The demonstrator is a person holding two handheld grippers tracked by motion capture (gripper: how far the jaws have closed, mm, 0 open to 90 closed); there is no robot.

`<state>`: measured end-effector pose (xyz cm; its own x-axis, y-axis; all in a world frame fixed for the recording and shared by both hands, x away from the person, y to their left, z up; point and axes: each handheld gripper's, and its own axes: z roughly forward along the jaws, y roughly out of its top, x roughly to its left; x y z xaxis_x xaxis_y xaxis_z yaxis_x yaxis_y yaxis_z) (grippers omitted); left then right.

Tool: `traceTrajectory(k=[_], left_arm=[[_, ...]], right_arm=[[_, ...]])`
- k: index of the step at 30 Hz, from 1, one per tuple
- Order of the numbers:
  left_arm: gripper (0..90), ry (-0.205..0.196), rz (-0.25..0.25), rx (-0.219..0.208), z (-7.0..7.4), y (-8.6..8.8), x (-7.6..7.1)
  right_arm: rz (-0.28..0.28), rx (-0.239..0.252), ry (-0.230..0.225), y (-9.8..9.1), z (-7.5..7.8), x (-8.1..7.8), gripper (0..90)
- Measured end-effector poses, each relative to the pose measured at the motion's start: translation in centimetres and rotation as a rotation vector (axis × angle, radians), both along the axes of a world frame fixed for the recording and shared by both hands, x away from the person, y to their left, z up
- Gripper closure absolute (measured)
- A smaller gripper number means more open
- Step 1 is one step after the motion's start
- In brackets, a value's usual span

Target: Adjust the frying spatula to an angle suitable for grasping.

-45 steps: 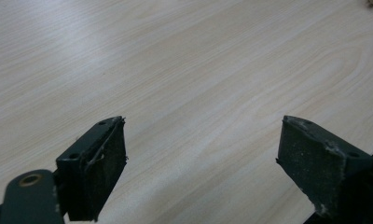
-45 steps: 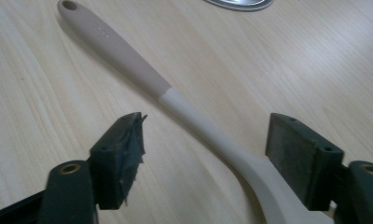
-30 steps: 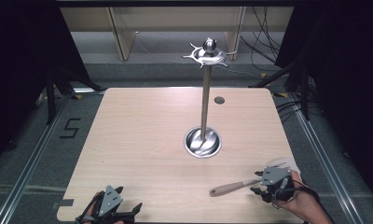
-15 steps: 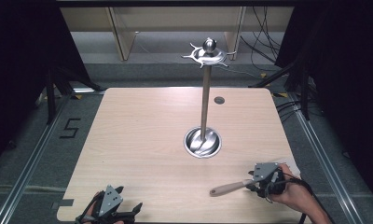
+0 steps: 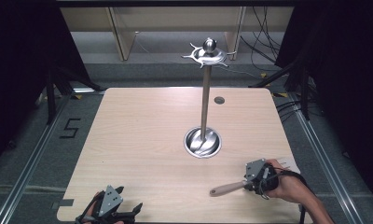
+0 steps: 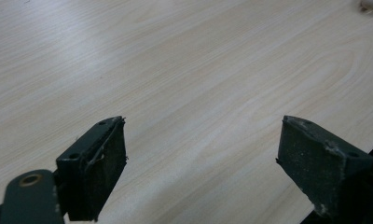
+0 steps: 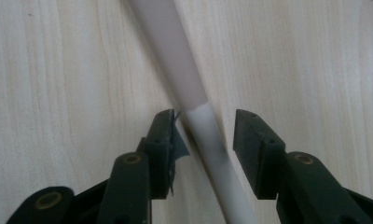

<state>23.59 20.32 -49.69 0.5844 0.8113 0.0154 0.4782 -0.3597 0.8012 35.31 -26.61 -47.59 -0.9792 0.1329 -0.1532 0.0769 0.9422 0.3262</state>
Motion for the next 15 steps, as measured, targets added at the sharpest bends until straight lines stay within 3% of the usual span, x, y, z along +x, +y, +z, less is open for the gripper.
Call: traceTrajectory(k=[3,7,9,10,15], left_arm=[[14.9,0.000,-0.001,0.001,0.0,0.0,0.0],[14.9,-0.002,0.001,-0.001,0.0,0.0,0.0],[14.9,-0.012,-0.001,0.014,0.1,0.1,0.0],[14.9,-0.017,-0.010,0.028,0.2,0.2,0.1],[15.0,-0.024,-0.010,0.017,0.2,0.2,0.1]], right_arm=[[0.015,-0.009,0.006,0.3,0.0,0.2,61.3],[0.031,-0.061,0.010,1.0,0.0,0.5,65.4],[0.015,-0.078,0.012,1.1,0.0,0.4,66.0],[0.044,-0.083,0.009,1.3,0.0,0.7,67.0],[0.022,-0.137,0.034,1.9,0.2,0.6,68.9]])
